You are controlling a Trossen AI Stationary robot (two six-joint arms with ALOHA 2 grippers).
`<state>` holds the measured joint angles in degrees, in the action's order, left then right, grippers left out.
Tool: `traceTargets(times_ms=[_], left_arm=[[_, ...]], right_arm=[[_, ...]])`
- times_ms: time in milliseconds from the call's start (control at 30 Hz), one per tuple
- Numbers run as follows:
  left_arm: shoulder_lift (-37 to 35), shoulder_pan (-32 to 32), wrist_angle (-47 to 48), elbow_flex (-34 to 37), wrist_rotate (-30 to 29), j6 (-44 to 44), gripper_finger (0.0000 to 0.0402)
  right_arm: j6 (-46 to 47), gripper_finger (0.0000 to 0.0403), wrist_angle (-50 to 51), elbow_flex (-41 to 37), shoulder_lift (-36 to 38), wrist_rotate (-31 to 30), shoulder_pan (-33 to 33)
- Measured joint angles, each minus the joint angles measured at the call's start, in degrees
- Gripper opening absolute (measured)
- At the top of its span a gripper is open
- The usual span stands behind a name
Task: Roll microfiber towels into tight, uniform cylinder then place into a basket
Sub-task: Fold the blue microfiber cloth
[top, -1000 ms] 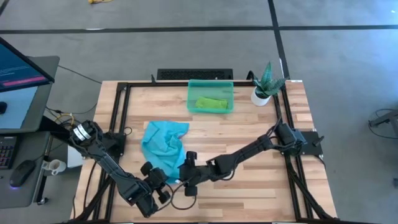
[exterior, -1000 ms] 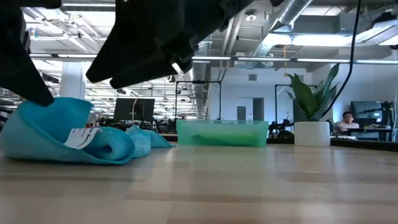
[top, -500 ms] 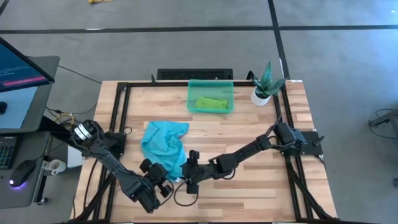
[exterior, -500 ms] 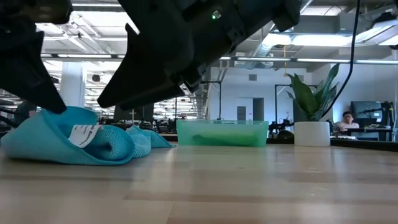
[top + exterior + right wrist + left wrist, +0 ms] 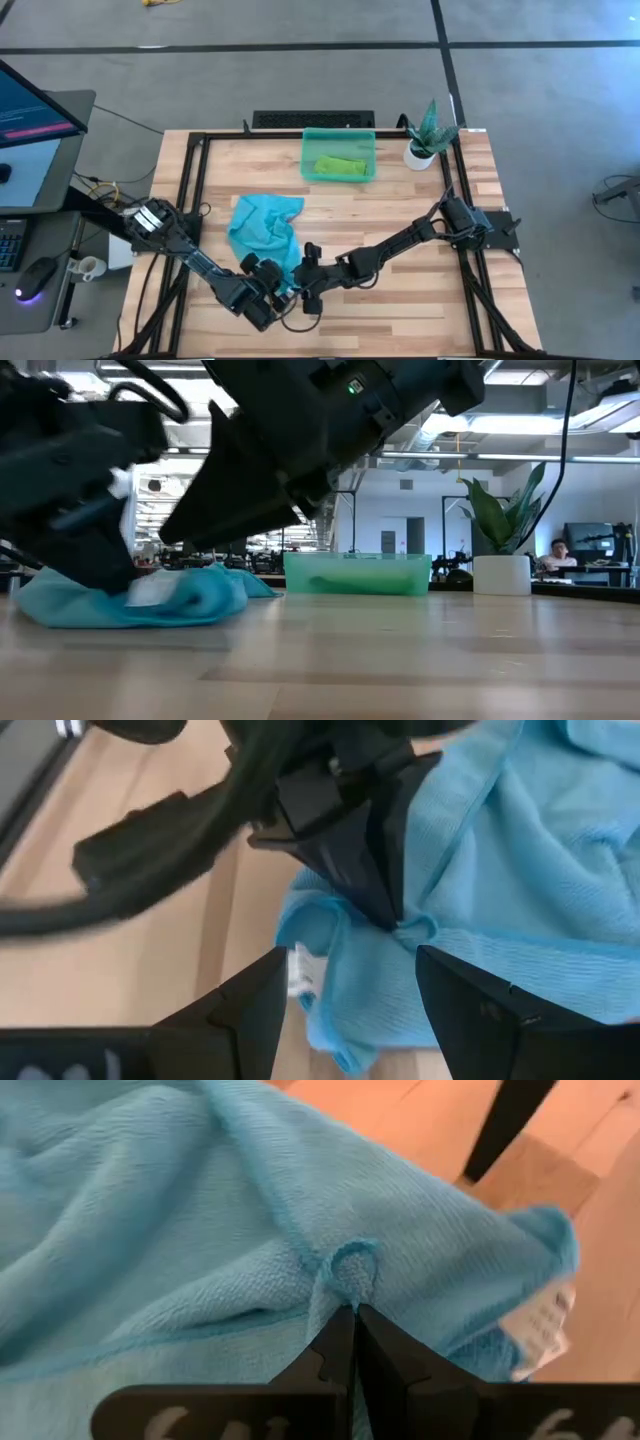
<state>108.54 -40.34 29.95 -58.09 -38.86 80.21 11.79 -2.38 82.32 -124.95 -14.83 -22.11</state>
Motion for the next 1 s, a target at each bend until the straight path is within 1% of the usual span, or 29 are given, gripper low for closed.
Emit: traceTargets(times_ms=[267, 433, 700, 833, 1000], left_arm=[[0.38, 3.68, -4.41, -0.16, -0.59, -7.87, 0.0000], [0.38, 4.90, -8.67, -0.21, 0.07, -13.05, 0.0000], [0.38, 4.77, -8.30, -0.21, 0.99, -13.44, 0.0000], [0.38, 4.57, -8.14, -0.21, 1.07, -14.14, 0.0000], [0.36, 3.74, -7.85, -0.26, -0.11, -14.14, 0.0000]], right_arm=[[0.83, 0.0244, 8.42, 0.00, 0.00, -0.02, 0.11], [0.71, 0.0244, 8.72, 0.00, 0.00, -0.01, 0.70], [0.67, 0.0239, 10.28, 0.10, 0.00, 0.74, 1.26], [2.91, 0.0217, 13.14, 0.04, -0.01, 1.29, 1.35], [3.33, 0.0156, 13.87, 0.04, -0.04, 1.43, 1.73]])
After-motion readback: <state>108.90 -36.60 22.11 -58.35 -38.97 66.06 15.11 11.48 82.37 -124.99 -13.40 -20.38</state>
